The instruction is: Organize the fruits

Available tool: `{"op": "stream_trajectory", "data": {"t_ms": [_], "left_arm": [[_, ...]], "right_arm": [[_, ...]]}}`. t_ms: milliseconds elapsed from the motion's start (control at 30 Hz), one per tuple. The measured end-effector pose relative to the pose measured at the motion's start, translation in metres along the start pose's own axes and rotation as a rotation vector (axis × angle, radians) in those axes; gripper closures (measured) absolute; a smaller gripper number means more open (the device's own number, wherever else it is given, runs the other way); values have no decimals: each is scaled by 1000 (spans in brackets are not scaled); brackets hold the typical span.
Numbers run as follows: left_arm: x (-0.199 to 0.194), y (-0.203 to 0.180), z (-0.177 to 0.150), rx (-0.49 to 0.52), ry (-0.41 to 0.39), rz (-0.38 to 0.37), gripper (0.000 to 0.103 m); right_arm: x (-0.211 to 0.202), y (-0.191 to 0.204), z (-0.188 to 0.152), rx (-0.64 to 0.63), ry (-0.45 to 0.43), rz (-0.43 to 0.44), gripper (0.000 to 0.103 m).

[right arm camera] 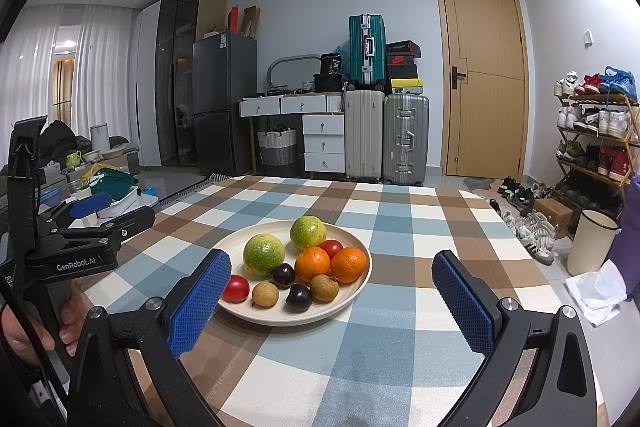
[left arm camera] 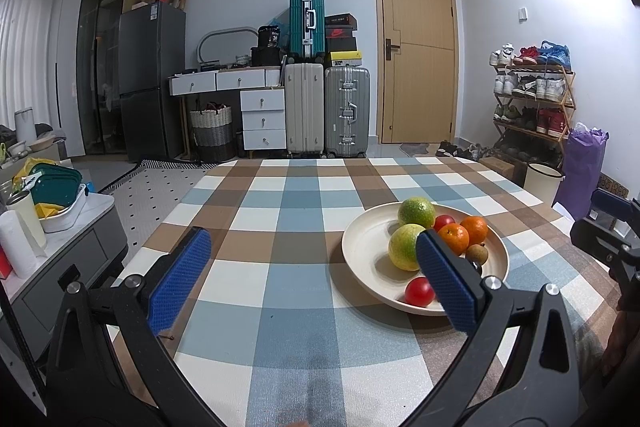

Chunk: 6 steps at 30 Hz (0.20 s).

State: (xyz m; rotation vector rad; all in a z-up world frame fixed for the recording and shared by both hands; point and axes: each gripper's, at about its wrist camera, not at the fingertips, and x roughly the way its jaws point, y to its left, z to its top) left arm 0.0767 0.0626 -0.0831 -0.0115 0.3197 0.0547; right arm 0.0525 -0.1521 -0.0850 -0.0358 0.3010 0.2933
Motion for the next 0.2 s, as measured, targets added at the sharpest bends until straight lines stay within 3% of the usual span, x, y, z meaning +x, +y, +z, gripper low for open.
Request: {"op": "stream_trajectory", "data": {"t_ms": [200], "left_arm": [[-1, 0, 0, -2, 5, 2, 1]], "right_arm": [[0, 0, 0, 2, 0, 1, 0]]}}
